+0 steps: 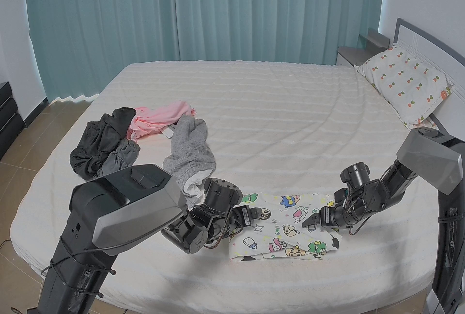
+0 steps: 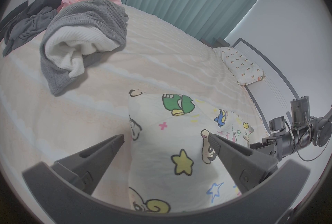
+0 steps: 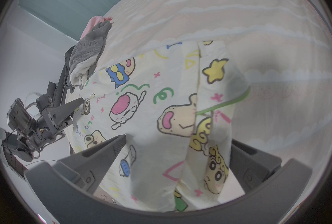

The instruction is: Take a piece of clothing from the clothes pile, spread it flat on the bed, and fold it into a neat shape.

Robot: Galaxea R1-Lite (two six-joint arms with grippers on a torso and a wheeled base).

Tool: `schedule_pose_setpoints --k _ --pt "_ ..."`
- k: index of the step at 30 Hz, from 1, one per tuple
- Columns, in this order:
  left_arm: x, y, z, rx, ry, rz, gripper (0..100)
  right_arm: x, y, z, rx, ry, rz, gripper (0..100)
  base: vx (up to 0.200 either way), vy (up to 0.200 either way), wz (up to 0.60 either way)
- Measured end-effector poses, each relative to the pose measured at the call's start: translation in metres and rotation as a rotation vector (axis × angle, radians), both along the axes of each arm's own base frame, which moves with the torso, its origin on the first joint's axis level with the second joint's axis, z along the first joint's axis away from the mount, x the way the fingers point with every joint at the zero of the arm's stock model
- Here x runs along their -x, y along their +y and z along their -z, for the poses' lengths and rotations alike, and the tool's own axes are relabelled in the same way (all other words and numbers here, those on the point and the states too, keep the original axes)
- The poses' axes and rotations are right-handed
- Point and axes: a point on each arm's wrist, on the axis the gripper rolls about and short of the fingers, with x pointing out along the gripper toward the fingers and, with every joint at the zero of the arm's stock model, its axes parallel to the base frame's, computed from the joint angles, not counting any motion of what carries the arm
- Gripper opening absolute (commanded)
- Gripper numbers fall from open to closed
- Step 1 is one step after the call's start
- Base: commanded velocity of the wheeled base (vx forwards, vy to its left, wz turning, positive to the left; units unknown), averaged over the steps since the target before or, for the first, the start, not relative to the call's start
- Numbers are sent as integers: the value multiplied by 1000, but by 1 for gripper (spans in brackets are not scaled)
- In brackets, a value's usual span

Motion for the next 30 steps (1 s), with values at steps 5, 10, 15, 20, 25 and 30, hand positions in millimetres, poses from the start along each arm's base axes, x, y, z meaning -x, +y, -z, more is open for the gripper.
schedule_pose_setpoints --k 5,10,15,20,25,30 --pt "-1 -1 2 1 1 2 0 0 5 0 -9 -7 -1 0 0 0 0" --pt "-1 -1 3 -3 7 3 0 -1 12 -1 -32 0 26 0 0 0 0" --pt "1 0 5 -18 15 -5 0 0 19 -2 -40 6 23 0 0 0 0" --pt "7 5 11 -84 64 -36 0 2 21 -2 -41 8 18 0 0 0 0" --pt "10 8 10 -104 79 -46 0 5 23 -7 -49 9 24 0 0 0 0" --pt "11 12 4 -99 85 -61 0 9 29 -14 -67 15 42 0 0 0 0"
